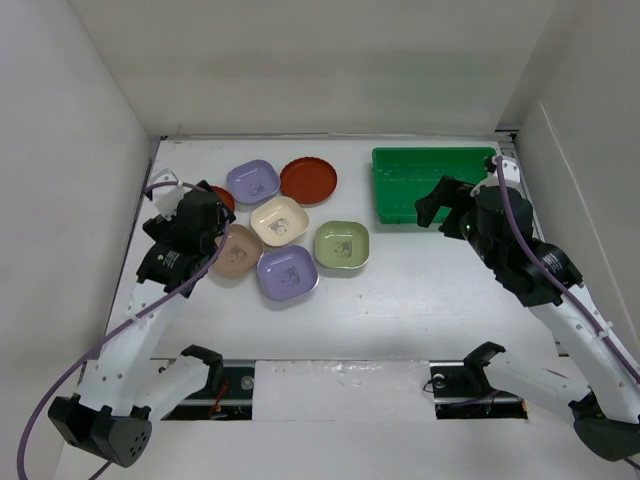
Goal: Place the plates into the plastic bin on the countertop
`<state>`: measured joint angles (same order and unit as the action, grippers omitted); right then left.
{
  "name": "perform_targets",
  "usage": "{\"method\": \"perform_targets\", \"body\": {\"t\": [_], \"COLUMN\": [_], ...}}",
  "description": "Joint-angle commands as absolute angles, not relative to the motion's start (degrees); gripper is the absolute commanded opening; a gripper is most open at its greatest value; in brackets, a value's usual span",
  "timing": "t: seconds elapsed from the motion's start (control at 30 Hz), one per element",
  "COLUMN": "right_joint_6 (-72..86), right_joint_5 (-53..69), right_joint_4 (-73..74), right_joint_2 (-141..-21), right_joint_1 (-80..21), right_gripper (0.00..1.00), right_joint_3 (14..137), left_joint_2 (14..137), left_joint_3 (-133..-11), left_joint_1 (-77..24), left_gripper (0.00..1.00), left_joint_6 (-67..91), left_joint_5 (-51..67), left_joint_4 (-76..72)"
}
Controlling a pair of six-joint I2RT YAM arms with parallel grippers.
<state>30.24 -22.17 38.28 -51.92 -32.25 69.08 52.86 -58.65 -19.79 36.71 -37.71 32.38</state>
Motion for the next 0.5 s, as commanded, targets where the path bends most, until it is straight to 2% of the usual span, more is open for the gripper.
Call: {"method": "perform_targets", "body": {"t": [0.0, 0.1, 0.2, 0.37, 0.47], "right_joint_6": [30.1, 30.1, 30.1, 30.1, 30.7], "right_joint_5": [-22.9, -21.0, -17.9, -13.3, -7.9], "right_joint_4": [34.8, 33.6, 32.2, 30.9, 28.9], "right_joint_2": [-51.8, -51.8, -51.8, -51.8, -50.6], "right_joint_1": [-31.9, -31.9, -31.4, -31.4, -31.4], "right_gripper": [1.00, 1.00, 1.00, 1.00, 1.00], "right_joint_3": [71.2, 71.2, 70.7, 70.1, 68.5], "left_joint_2": [53.9, 56.5, 59.1, 72.3, 82.3], "left_joint_3": [-62.1, -64.5, -66.6, -71.1, -75.0], "left_joint_1": [-19.7, -19.2, -13.8, 4.6, 8.9], "left_gripper": [1.00, 1.00, 1.00, 1.00, 1.00], "left_joint_6": [39.5, 41.3, 43.9, 44.5, 46.4], "left_joint_5": [-38.1, -35.1, -29.0, -17.3, -20.1], "left_joint_4": [33.5, 33.5, 34.0, 33.0, 34.5]}}
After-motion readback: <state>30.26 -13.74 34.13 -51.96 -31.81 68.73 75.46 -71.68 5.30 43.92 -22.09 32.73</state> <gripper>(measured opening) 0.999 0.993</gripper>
